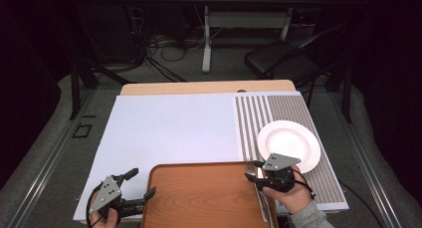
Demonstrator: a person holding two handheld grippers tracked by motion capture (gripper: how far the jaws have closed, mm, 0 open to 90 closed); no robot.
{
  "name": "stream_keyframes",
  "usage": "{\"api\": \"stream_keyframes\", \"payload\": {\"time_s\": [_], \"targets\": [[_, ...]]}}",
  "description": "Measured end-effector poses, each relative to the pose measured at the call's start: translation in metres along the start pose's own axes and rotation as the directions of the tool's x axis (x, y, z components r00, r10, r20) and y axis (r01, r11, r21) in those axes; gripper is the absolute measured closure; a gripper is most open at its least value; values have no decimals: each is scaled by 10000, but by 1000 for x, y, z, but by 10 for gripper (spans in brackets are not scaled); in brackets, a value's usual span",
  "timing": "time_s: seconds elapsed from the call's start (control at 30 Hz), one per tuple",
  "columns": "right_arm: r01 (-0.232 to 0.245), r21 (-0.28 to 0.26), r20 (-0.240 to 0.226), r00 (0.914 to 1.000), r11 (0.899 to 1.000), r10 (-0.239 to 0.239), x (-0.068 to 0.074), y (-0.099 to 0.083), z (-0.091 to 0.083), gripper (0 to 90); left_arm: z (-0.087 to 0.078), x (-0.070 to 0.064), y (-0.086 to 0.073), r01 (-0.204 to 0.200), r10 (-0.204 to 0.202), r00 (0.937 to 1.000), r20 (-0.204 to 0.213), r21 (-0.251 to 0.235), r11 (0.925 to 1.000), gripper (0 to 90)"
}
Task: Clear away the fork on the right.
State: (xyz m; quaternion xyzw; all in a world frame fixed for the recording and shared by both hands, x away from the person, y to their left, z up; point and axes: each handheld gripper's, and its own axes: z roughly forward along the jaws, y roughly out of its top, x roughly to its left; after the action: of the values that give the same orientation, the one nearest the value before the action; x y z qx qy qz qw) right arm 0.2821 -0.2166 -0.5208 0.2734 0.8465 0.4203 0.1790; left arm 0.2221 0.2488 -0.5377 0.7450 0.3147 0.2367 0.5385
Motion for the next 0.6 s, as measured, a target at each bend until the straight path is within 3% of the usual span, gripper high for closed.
{"api": "stream_keyframes", "payload": {"time_s": [0.27,0.37,0.5,0.6], "targets": [[-49,-357,-26,10000,9994,48,-2,0,-1,442,0,0,0,-2,2,10000,10,7,10000,159],[-424,-324,-370,9985,9986,412,-3,0,-1,431,0,0,0,-5,5,10000,8,-4,10000,159],[-932,-324,-415,9949,9951,918,-4,-1,-1,340,0,0,0,-5,5,10000,31,-18,10000,159],[-933,-570,-353,9952,9940,914,-7,0,-3,232,-1,0,0,-6,7,10000,28,-18,10000,159]]}}
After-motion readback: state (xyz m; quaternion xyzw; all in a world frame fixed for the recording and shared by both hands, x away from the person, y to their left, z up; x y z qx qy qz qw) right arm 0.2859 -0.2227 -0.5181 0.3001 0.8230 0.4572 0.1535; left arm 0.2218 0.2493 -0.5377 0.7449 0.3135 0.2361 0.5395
